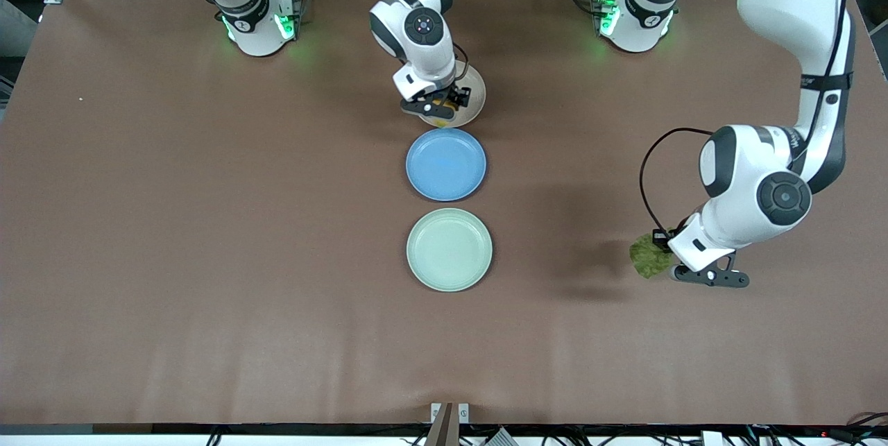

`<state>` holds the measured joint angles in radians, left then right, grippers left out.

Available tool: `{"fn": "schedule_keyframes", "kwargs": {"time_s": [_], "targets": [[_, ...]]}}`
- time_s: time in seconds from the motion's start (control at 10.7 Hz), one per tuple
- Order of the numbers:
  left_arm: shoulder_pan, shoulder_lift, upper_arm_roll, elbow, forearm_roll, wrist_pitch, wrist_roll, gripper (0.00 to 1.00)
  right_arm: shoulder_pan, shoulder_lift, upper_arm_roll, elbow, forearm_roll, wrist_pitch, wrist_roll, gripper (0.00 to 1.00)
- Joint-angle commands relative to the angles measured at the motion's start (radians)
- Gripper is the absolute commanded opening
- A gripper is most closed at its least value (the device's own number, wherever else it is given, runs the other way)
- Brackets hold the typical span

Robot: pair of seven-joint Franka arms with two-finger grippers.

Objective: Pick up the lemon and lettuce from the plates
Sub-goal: 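Carry the lettuce with the left gripper while the right gripper carries the lemon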

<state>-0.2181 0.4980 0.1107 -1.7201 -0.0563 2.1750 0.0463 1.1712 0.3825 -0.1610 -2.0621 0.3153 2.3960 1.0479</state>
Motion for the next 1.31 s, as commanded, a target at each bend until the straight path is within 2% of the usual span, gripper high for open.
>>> {"fn": "schedule_keyframes", "kwargs": {"time_s": [0.0, 0.19, 0.28, 0.47, 0.56, 0.75, 0.84, 0.93, 1.03, 1.21], "targets": [[0.022, 0.052, -0.011, -0.009, -0.097, 0.005, -0.002, 0.00, 0.002, -0.111, -0.086, -0.023, -0.122, -0.155, 0.020, 0.00], [0.026, 0.079, -0.009, -0.006, -0.125, 0.015, -0.002, 0.00, -0.008, -0.090, -0.176, -0.026, -0.227, -0.212, 0.000, 0.00], [0.026, 0.089, -0.009, -0.003, -0.126, 0.022, -0.005, 0.00, -0.060, -0.052, -0.186, -0.023, -0.251, -0.193, -0.037, 0.00], [0.026, 0.114, -0.009, 0.005, -0.126, 0.044, -0.011, 0.00, -0.164, -0.086, -0.190, -0.016, -0.246, -0.239, -0.185, 0.00], [0.028, 0.120, -0.009, 0.005, -0.126, 0.067, -0.011, 0.03, -0.200, -0.090, -0.190, -0.007, -0.246, -0.263, -0.240, 0.00], [0.022, 0.140, -0.009, 0.007, -0.126, 0.109, -0.011, 0.40, -0.263, -0.106, -0.219, -0.007, -0.252, -0.285, -0.346, 0.00], [0.022, 0.143, -0.008, 0.017, -0.122, 0.112, -0.010, 0.93, -0.303, -0.117, -0.247, -0.007, -0.252, -0.302, -0.453, 0.00], [0.020, 0.143, -0.006, 0.039, -0.111, 0.111, 0.003, 1.00, -0.339, -0.128, -0.283, -0.006, -0.254, -0.311, -0.559, 0.00], [0.020, 0.140, -0.006, 0.045, -0.109, 0.111, 0.000, 1.00, -0.372, -0.128, -0.304, -0.006, -0.252, -0.305, -0.680, 0.00], [0.020, 0.122, -0.002, 0.057, -0.109, 0.100, 0.000, 1.00, -0.480, -0.107, -0.304, 0.011, -0.251, -0.279, -0.840, 0.00]]}}
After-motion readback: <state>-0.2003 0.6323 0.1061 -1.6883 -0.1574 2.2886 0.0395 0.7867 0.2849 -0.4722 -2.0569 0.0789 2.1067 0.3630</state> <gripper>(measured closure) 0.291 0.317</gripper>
